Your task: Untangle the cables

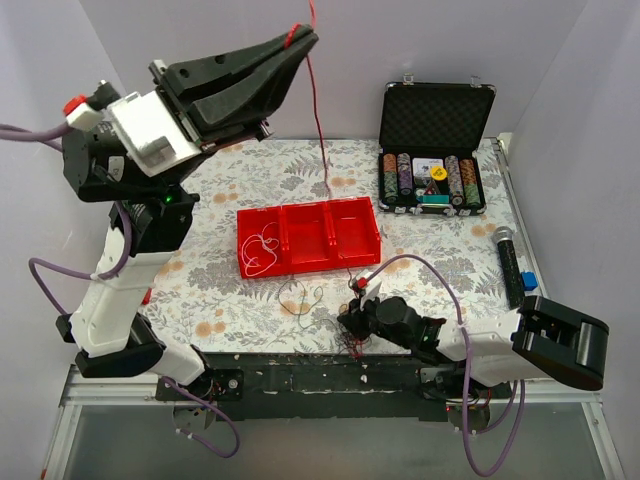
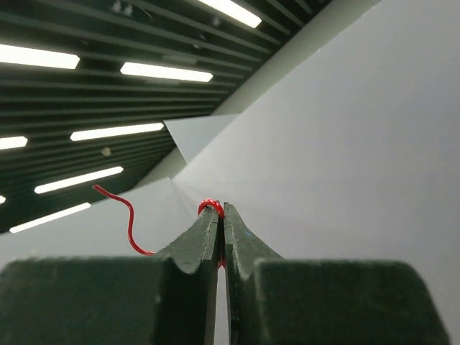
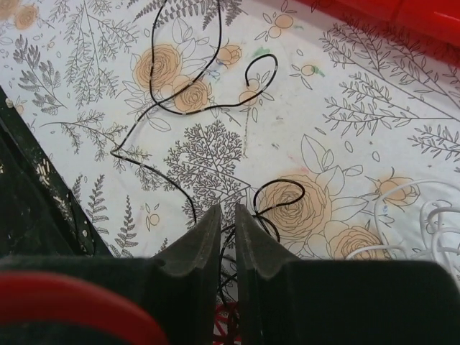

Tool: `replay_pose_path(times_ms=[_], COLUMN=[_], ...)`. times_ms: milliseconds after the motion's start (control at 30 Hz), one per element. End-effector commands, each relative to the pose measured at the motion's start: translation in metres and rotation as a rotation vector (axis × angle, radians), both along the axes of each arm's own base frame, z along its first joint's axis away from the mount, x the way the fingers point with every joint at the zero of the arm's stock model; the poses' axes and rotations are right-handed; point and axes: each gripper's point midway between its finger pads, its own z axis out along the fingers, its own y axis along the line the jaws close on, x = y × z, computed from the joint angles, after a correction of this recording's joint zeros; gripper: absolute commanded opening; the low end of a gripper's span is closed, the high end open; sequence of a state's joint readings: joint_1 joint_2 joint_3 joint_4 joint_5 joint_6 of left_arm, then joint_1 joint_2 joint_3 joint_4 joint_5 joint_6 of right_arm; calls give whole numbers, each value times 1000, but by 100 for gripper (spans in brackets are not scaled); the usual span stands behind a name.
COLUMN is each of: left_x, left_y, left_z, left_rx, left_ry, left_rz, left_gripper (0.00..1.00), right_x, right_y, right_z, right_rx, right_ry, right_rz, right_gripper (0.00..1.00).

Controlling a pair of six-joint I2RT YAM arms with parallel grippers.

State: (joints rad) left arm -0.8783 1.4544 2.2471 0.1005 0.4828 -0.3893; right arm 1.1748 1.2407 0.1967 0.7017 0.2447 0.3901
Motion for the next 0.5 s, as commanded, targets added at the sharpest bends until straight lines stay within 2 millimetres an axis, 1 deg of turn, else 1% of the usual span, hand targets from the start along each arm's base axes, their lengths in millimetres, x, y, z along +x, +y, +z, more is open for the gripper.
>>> replay_pose_path(times_ms=[0, 67, 167, 300, 433, 467], left_x=[-22, -25, -32, -42, -44, -46], left_y=[59, 73, 88, 96, 101, 105], left_z=[52, 62, 73, 79, 79, 80], left_rx=[-266, -351, -444, -500, -534, -560], left_ry=[-236, -310, -423, -565, -649, -662], left_rz=[193, 269, 370, 485, 584, 605], left_gripper=[0, 0, 0, 0, 0, 0], right_x=[-7, -10, -10, -13, -15, -15], right_y=[5, 4, 0, -5, -12, -13], right_z=[-1, -4, -9, -17, -22, -22], right_rx=[45, 35, 21, 2, -3, 1], right_ry=[32, 33, 34, 45, 57, 53], right_rz=[2, 5, -3, -6, -20, -22], right_gripper=[21, 22, 25, 30, 40, 43])
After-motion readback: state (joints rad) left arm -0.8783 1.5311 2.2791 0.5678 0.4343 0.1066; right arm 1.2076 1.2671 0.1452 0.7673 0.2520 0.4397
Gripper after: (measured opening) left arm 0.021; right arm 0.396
